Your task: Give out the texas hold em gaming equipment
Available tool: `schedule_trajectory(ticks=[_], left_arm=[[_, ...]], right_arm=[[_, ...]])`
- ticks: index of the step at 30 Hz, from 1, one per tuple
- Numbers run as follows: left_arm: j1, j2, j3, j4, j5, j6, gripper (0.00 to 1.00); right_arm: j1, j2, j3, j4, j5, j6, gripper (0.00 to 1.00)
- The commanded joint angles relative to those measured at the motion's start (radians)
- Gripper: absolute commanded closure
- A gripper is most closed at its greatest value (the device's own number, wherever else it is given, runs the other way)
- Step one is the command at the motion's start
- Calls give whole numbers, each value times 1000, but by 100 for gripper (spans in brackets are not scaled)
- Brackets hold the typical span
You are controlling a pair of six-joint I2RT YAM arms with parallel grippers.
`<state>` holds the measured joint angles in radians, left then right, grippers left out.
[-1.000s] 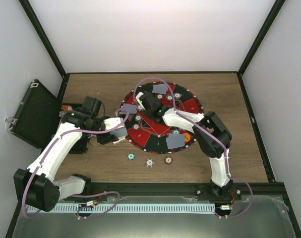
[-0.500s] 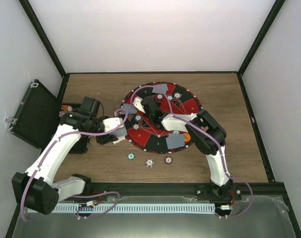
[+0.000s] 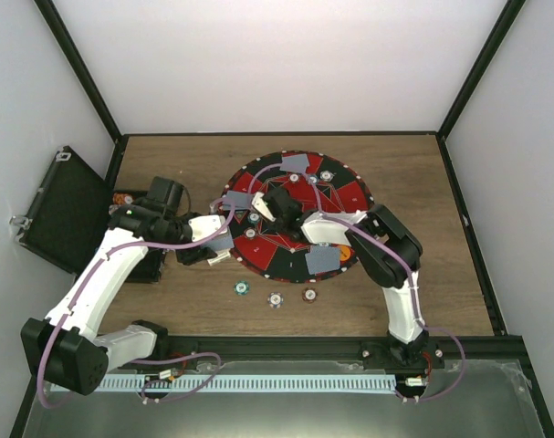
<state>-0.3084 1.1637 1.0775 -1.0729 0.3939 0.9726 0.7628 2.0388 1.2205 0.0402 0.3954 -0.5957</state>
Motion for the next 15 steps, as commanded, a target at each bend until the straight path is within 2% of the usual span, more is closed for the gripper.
schedule_trajectory(ticks=[1, 5, 7, 9, 12, 15], left_arm=[[-4, -9, 34, -14, 13, 10, 95], [-4, -15, 38, -18, 17, 9, 95], [-4, -15, 43, -20, 20, 7, 95], [-4, -15, 46, -21, 20, 5, 95], [-4, -15, 51, -23, 26, 2, 95], [-4, -16, 53, -23, 27, 2, 95]], right_arm=[[3, -106, -2, -54, -49, 102, 33], [2, -162, -5, -115, -73, 156, 15], [-2, -193, 3, -154, -67, 195, 10], [-10, -239, 25, -198, -26, 282, 2], [-38, -320, 44, -221, 58, 459, 0], [-111, -438, 57, -270, -39, 725, 0]])
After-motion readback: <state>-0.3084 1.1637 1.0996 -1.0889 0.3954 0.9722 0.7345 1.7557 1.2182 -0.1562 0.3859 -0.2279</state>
